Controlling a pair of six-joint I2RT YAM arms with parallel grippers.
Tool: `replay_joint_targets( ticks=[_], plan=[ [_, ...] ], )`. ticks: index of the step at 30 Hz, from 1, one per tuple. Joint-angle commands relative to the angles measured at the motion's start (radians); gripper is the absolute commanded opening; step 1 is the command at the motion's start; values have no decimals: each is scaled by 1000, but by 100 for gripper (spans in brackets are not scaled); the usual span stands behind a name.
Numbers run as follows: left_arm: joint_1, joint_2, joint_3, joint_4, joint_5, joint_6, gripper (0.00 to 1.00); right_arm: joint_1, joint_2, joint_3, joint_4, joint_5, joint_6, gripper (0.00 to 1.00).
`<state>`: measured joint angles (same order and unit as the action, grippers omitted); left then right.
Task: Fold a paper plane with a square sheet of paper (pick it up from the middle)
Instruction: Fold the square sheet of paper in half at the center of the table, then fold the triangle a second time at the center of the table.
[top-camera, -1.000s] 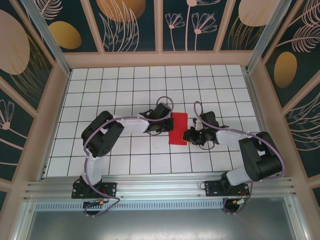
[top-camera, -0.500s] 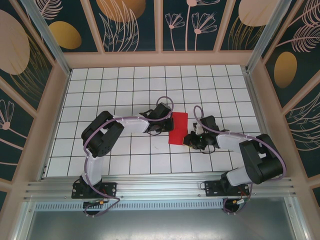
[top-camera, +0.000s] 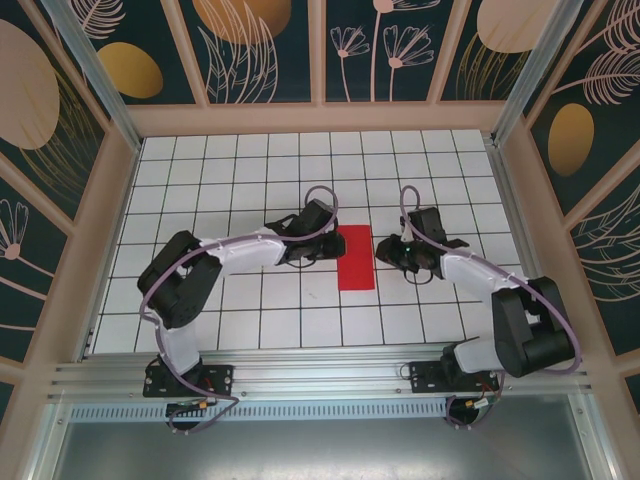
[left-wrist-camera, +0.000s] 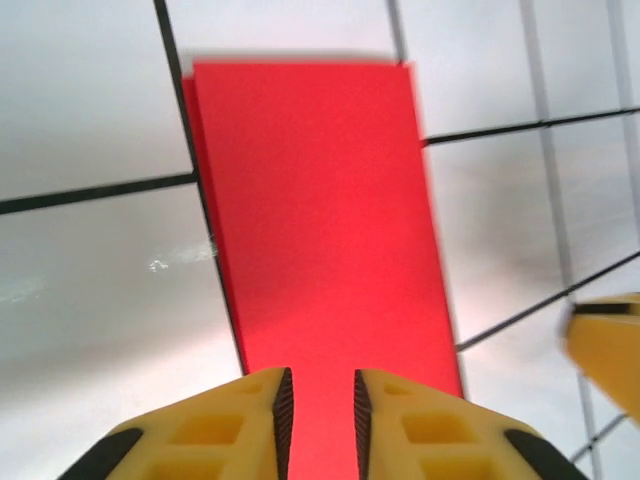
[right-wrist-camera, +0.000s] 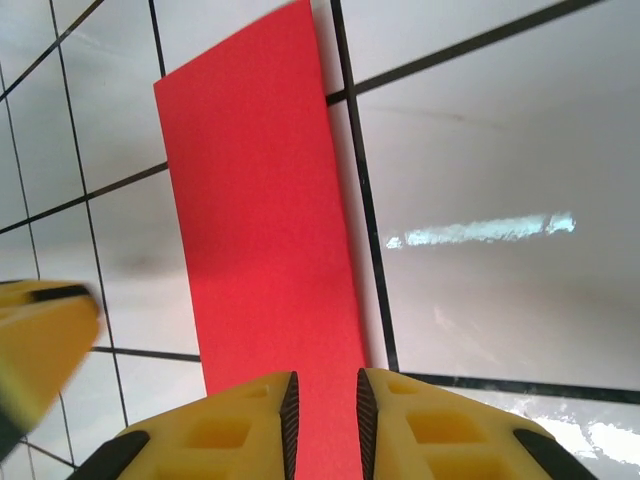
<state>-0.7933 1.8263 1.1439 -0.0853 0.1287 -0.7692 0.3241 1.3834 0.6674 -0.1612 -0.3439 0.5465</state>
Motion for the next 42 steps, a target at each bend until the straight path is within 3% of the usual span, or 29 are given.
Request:
replay_joint_targets(
  ticks=[1,9,17,22,42],
  plan=[
    [5,-74,-61,35,-32,-22,32,18,44,56,-49,63,-40,27],
    [34,-132,-218,211,60,-113,44,65,194,143,-36,70,-58,27],
    [64,-72,-300,406,192,-219,46,62,193,141,-14,48,-48,27],
    [66,-29,-287,410,196,-232,47,52,195,116,39,-26,-35,24],
    [66,48,-237,400,230,-230,48,40,238,80,65,-28,-25,21]
  ],
)
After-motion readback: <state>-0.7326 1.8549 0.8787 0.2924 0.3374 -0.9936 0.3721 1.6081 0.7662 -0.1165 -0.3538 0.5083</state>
